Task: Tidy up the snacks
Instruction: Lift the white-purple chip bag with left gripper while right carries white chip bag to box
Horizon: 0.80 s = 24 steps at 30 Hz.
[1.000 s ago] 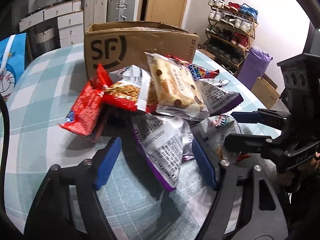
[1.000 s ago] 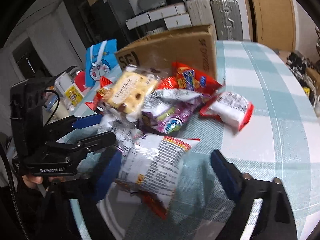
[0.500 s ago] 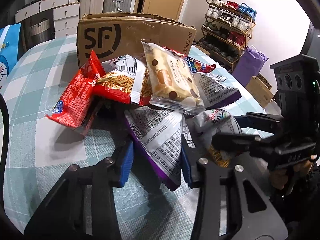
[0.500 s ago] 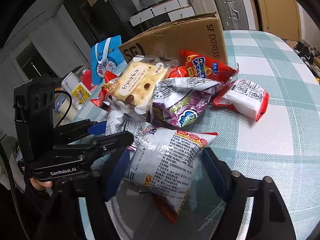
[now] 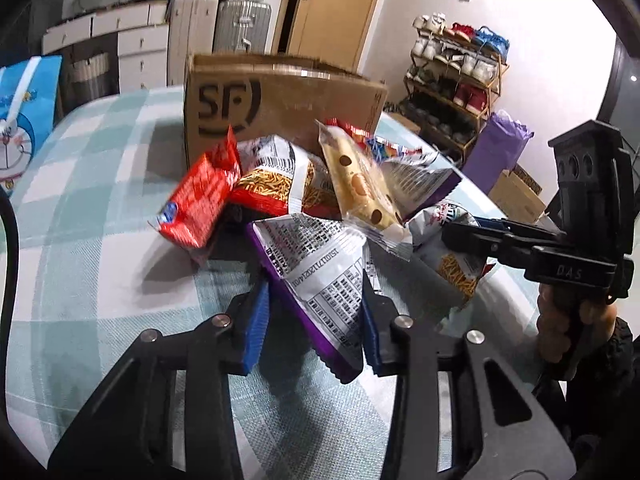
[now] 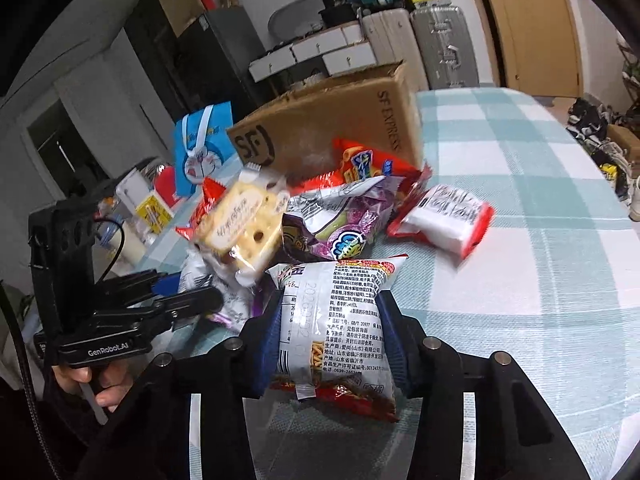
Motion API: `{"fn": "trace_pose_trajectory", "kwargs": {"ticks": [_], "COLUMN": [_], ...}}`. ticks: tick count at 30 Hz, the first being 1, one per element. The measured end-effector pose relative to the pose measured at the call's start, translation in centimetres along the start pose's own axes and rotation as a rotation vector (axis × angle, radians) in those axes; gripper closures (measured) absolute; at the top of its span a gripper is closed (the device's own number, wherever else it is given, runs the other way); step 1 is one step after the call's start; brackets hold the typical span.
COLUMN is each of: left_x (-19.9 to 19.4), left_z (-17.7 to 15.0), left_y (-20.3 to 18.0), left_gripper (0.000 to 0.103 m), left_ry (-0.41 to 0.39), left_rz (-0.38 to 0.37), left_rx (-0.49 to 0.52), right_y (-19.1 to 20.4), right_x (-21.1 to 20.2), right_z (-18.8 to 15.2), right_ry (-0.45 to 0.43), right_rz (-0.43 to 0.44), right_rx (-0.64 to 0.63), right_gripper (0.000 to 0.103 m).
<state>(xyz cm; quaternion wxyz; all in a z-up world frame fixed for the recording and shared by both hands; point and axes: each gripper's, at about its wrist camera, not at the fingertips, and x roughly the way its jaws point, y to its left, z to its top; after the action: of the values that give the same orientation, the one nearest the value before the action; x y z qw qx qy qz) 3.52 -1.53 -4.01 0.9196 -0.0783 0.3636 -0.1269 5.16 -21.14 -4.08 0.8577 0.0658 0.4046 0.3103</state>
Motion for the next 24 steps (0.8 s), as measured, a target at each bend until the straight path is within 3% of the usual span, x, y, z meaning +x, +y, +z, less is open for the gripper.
{"fn": "trace_pose_trajectory", "kwargs": {"ticks": [13, 24], "left_x": [-5.4, -9.5], "left_z": [1.3, 3.6], "left_y": [0.4, -0.4], "left_gripper": [0.067, 0.067], "left_ry": [-0.12, -0.214], "left_rz": [0.037, 0.066], "left_rx": [-0.004, 0.016], "right_y": [1.1, 1.8], "right_x": [-4.3, -6.4], "right_z": [1.0, 2.9], "right_ry": [-0.173, -0.234], "right_rz": [-0.003, -0.01], "right_rx": [-0.05, -0.079], "right_gripper": [0.057, 0.057]}}
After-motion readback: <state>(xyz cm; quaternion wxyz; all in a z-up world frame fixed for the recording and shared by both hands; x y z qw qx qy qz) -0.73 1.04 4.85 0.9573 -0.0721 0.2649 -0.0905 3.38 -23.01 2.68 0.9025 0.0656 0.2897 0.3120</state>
